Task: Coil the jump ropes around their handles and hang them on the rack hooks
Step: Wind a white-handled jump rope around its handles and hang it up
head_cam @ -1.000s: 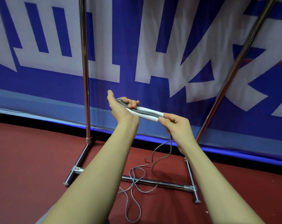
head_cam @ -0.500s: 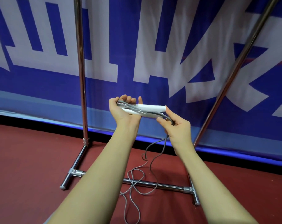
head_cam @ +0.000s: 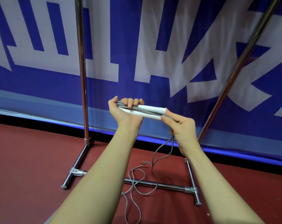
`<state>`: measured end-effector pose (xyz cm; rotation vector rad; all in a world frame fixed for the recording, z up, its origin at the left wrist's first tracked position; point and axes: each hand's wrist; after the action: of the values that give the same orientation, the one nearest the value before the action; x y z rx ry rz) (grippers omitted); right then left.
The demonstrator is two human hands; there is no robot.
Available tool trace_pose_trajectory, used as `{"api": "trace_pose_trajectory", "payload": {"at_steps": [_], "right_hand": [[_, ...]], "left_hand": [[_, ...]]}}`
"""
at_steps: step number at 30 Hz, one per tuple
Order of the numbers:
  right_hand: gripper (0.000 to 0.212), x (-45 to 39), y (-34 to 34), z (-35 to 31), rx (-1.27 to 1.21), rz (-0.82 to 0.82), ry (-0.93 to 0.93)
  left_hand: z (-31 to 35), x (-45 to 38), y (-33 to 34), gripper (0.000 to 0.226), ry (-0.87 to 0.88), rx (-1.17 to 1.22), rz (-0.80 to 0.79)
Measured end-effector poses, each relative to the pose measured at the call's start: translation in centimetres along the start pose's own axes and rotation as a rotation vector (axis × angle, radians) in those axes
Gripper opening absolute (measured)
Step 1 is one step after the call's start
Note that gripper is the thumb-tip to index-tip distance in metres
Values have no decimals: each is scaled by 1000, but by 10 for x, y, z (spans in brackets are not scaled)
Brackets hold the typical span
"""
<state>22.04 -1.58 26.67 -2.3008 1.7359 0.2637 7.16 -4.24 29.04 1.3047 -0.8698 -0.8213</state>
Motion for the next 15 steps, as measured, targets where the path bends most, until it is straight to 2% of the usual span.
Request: {"api": "trace_pose_trajectory", "payload": {"at_steps": [6, 11, 15], "right_hand": [[21, 0, -7, 2, -146, 18, 65], [21, 1, -7, 1, -336, -120, 115], [19, 1, -9, 2, -348, -124, 138]], "left_hand": [[3, 1, 9, 46, -42, -139, -120], [6, 4, 15, 46, -12, -162, -171], [6, 5, 15, 48, -3, -166, -196]]}}
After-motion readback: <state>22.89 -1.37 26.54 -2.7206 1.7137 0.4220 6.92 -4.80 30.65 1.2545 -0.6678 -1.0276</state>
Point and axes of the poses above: each hand's wrist, its own x-axis away from the middle knuckle, its own y-axis out of the palm, z = x × y, and after that the axes turned 2 degrees about -z, right-handed
